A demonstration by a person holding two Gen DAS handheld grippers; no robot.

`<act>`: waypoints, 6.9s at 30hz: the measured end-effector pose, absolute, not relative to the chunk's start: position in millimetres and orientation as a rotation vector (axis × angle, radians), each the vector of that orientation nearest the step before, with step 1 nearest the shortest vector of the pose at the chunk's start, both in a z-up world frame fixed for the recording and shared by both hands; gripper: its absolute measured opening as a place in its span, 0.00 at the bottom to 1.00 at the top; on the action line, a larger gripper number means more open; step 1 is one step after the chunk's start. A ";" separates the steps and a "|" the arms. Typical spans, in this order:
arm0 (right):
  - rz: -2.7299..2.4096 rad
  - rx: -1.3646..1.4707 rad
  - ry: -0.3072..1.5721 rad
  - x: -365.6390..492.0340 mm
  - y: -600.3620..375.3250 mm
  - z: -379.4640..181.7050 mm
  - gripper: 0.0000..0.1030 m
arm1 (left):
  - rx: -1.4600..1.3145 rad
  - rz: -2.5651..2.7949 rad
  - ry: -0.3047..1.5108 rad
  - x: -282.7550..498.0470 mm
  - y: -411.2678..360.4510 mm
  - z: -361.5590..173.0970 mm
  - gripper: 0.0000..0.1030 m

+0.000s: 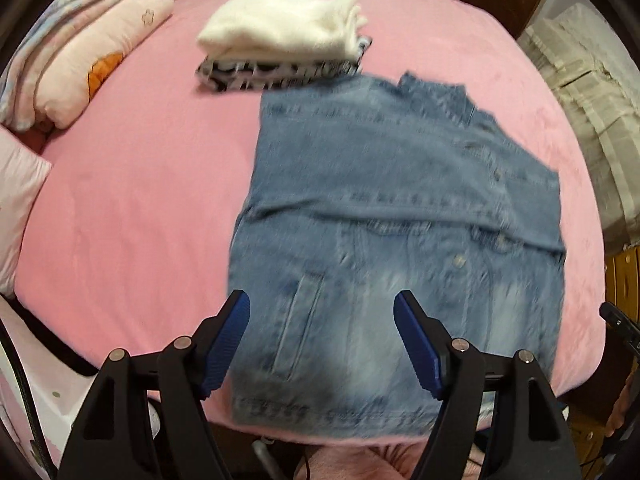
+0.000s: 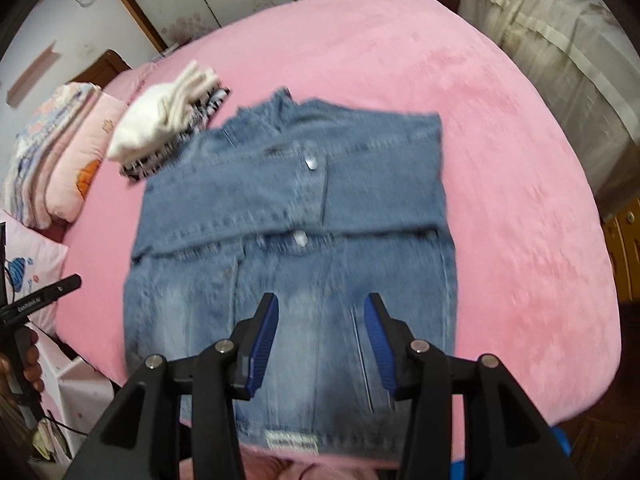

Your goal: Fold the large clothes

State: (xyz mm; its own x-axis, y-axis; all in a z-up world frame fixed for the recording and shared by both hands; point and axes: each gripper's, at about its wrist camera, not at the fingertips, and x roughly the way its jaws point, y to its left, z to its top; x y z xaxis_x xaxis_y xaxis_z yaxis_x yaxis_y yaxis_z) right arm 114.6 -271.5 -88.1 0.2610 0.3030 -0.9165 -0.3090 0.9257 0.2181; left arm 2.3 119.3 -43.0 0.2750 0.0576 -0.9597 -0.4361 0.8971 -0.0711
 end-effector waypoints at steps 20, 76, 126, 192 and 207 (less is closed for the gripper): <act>0.223 0.057 1.428 5.3 -337.8 -190.0 0.44 | -0.529 0.390 1.480 -131.3 172.0 -183.4 0.71; 0.466 0.198 1.459 97.6 -330.0 -126.9 0.26 | -0.962 0.222 1.370 -95.9 254.8 -124.8 0.10; 0.173 0.033 1.150 430.5 -253.5 -208.3 0.01 | -0.211 0.786 1.071 227.7 307.0 -166.3 0.00; 0.280 0.099 1.207 279.2 -239.3 -153.6 0.17 | -0.345 0.275 1.230 162.8 149.2 -94.3 0.59; 0.456 0.039 1.144 242.1 -177.1 -98.9 0.26 | -0.406 0.269 1.206 113.6 154.9 -39.6 0.60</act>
State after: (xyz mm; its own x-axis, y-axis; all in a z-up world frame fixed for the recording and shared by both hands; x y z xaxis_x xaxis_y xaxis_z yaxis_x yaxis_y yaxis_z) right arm 242.1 -177.1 -98.9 0.3330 0.3691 -0.8677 -0.3294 0.9078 0.2597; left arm 113.6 154.9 -39.6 0.3386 -0.0130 -0.9408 -0.4112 0.8973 -0.1604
